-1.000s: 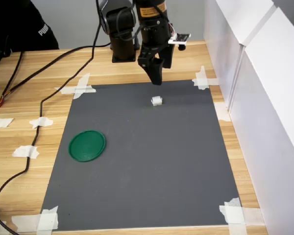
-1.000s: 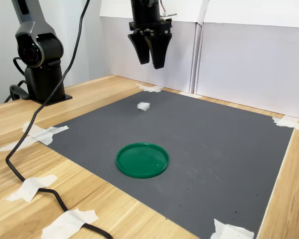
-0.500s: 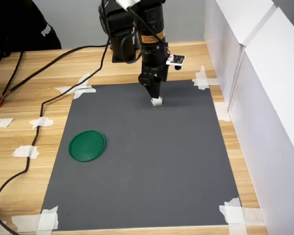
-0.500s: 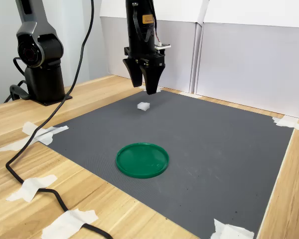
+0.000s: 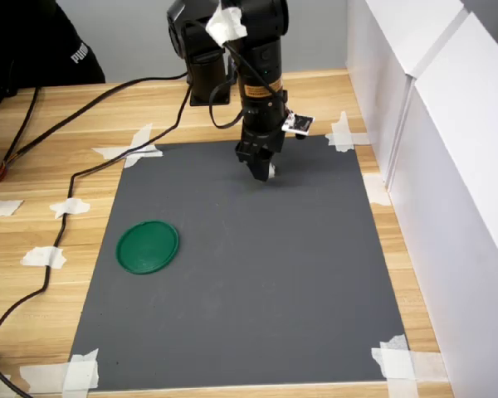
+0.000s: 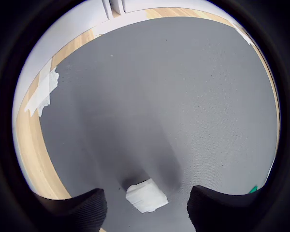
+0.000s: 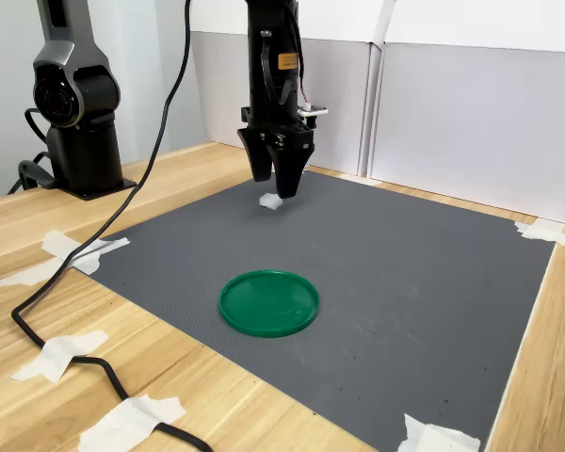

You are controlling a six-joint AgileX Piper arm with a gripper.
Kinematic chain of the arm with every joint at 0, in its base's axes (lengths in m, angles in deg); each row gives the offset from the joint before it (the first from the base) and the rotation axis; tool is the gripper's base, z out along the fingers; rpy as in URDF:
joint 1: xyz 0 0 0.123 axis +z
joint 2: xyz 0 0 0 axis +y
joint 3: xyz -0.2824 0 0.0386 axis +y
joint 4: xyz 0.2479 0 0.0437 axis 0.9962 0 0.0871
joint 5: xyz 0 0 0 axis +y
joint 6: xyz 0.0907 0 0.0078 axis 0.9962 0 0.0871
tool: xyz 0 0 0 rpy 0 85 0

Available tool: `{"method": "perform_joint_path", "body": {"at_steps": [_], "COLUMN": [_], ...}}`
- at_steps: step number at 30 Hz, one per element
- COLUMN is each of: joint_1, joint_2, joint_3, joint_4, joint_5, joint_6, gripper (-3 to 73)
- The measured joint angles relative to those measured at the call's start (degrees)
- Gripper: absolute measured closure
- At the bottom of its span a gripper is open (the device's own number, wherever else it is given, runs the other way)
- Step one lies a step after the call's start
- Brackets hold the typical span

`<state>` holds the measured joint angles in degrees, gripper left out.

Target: Grasp a white terminal and put it on the green lid.

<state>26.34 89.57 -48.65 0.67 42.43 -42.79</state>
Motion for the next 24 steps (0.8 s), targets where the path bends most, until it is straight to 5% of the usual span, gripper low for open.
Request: {"method": "perform_joint_path", "body": {"at_steps": [24], "joint_1": [1.2], "joint_2": [1.8], "joint_3": [3.3], "joint_4": [-4.6], "joint_5": [-2.6], "joint_6": [1.9], "gripper": [-0.5]}}
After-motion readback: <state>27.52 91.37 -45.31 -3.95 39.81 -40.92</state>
